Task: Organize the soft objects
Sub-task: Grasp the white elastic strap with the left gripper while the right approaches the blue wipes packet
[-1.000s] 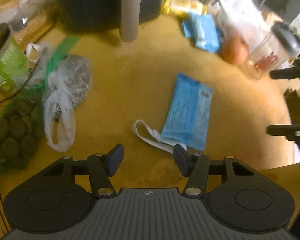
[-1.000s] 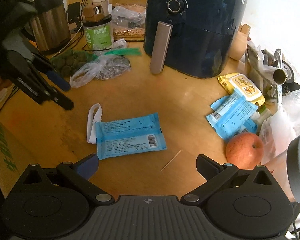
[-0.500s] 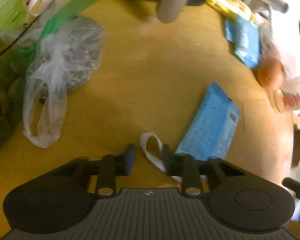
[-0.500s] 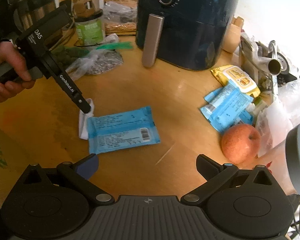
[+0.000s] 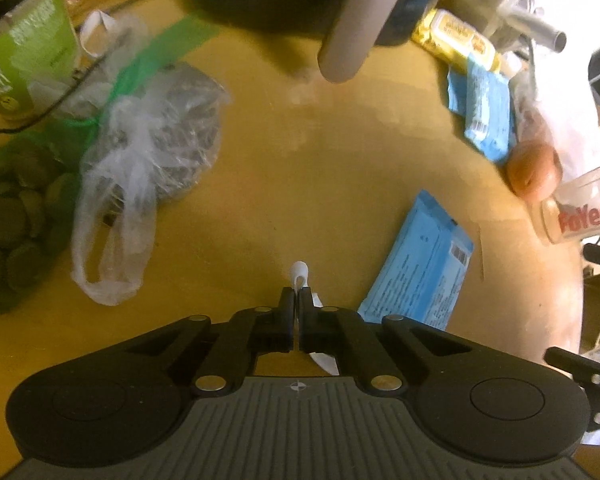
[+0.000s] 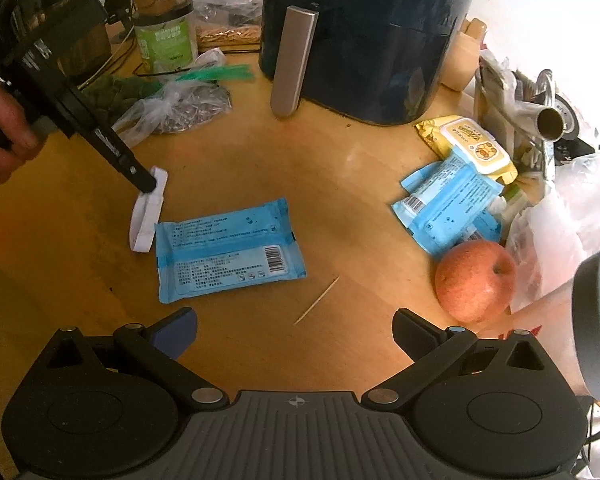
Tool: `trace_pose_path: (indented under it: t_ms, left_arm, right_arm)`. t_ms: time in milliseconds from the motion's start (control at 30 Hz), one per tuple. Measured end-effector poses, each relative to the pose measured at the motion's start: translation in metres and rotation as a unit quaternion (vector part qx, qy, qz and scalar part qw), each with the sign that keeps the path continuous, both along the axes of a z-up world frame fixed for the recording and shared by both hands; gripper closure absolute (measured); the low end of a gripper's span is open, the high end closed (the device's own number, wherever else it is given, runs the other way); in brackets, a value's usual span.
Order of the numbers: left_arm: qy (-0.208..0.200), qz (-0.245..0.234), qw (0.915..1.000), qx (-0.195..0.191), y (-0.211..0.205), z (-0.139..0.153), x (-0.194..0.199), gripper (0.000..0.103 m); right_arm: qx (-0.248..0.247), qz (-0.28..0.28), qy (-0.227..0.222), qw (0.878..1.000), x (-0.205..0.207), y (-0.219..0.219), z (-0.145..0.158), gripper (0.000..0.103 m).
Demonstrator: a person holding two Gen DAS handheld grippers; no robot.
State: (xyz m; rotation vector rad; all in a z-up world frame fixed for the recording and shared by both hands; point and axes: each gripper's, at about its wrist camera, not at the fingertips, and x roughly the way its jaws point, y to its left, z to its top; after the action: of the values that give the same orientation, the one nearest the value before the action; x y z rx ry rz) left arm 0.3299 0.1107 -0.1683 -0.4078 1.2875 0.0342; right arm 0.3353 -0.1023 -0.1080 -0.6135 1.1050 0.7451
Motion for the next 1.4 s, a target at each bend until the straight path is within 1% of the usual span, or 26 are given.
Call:
trace_pose_path:
  t_ms: [167, 267, 433, 600, 833, 1033, 1100, 1167, 1233, 1333, 1400]
  left_arm:
    - [-0.038, 0.007, 0.9993, 0.004, 0.007, 0.022, -0.014, 0.101]
    - [-0.059, 0.016, 0.9981, 0.006, 0.012, 0.036, -0.024, 0.101]
    - [-0.092, 0.039, 0.9950, 0.004, 0.019, 0.064, -0.043, 0.101]
    - [-0.122, 0.063, 0.9905, 0.002, 0.023, 0.090, -0.066, 0.101]
    - [-0.150, 0.097, 0.9840, 0.000, 0.030, 0.117, -0.101, 0.101]
    - [-0.162, 0.123, 0.9791, -0.004, 0.033, 0.132, -0.127, 0.101]
    - [-0.165, 0.128, 0.9780, -0.003, 0.034, 0.135, -0.134, 0.101]
    - [-0.167, 0.136, 0.9766, -0.005, 0.036, 0.137, -0.140, 0.101]
    - [-0.168, 0.142, 0.9755, -0.007, 0.036, 0.138, -0.144, 0.101]
    - [-0.169, 0.150, 0.9741, -0.009, 0.037, 0.139, -0.149, 0.101]
    - [-0.170, 0.152, 0.9735, -0.011, 0.037, 0.139, -0.152, 0.101]
  right_arm:
    - [-0.005, 0.023, -0.001, 1.000, 0.003, 0.008, -0.010, 0.000]
    - [-0.016, 0.046, -0.013, 0.999, 0.005, 0.015, -0.020, 0.000]
    - [-0.041, 0.097, -0.039, 0.994, 0.001, 0.029, -0.041, 0.000]
    - [-0.046, 0.128, -0.048, 0.989, -0.003, 0.048, -0.057, 0.000]
    - [-0.037, 0.168, -0.067, 0.983, -0.003, 0.073, -0.068, 0.000]
    - [-0.025, 0.173, -0.065, 0.982, 0.009, 0.087, -0.078, 0.000]
    - [-0.013, 0.160, -0.048, 0.986, 0.015, 0.089, -0.078, 0.000]
    - [0.006, 0.132, -0.014, 0.991, 0.024, 0.088, -0.079, 0.000]
    - [0.026, 0.103, 0.021, 0.994, 0.031, 0.085, -0.080, 0.000]
    - [0.038, 0.067, 0.067, 0.995, 0.036, 0.081, -0.086, 0.000]
    - [0.037, 0.056, 0.086, 0.994, 0.036, 0.080, -0.091, 0.000]
